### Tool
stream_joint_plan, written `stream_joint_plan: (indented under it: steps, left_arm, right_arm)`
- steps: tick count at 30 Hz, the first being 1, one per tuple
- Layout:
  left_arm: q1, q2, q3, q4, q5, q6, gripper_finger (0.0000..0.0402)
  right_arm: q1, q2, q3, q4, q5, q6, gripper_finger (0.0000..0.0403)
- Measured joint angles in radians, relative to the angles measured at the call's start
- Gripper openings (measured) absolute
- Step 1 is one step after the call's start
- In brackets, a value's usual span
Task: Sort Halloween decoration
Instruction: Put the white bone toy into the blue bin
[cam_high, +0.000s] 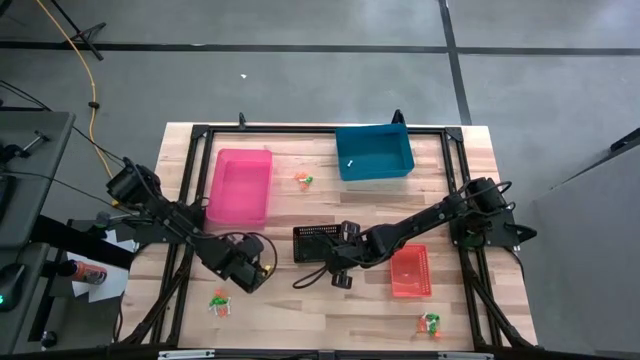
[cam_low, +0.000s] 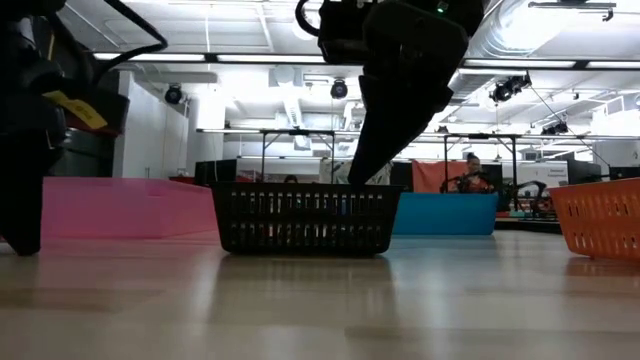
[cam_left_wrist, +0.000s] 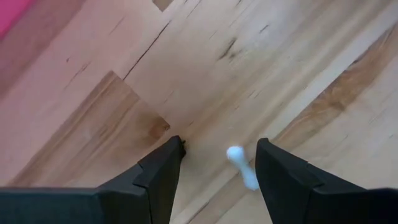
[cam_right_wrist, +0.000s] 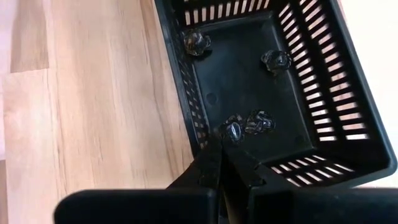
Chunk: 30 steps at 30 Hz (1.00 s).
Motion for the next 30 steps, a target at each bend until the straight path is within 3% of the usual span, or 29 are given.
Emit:
stream_joint_plan:
  steps: [11,20,30]
  left_arm:
    - [-0.035,-0.003,-0.001,0.031,0.023,-0.072,0.0188]
    - [-0.063,-0.004,0.002,-0.115,0.122,-0.134,0.0188]
    - [-0.072,-0.004,-0.002,-0.070,0.137,-0.164,0.0188]
  right_arm:
    - [0.000,0.000,0.000,-0.003,0.000,0.000,0.0000]
    - [0.000,0.000,0.000,-0.001,0.000,0.000,0.0000]
    - [0.000,0.000,0.000,-0.001,0.000,0.000,0.0000]
